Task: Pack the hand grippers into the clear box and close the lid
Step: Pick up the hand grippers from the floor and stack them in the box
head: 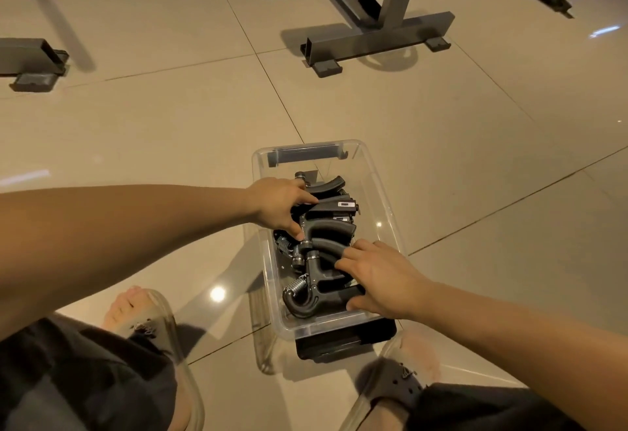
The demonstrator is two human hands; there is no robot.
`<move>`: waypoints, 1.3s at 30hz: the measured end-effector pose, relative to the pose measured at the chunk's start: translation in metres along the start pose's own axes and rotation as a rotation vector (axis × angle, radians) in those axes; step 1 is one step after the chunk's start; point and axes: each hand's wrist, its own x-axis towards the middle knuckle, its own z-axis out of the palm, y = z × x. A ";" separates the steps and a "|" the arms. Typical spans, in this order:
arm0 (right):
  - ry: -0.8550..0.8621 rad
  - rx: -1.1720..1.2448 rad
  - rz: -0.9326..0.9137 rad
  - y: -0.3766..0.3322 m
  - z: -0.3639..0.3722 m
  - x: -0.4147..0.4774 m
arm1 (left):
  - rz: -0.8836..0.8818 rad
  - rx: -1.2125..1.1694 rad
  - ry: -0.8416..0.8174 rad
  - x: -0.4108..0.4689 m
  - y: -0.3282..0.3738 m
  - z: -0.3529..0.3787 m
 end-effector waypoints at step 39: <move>0.108 0.074 0.519 -0.029 -0.043 -0.063 | 0.095 -0.119 0.068 -0.022 0.051 -0.028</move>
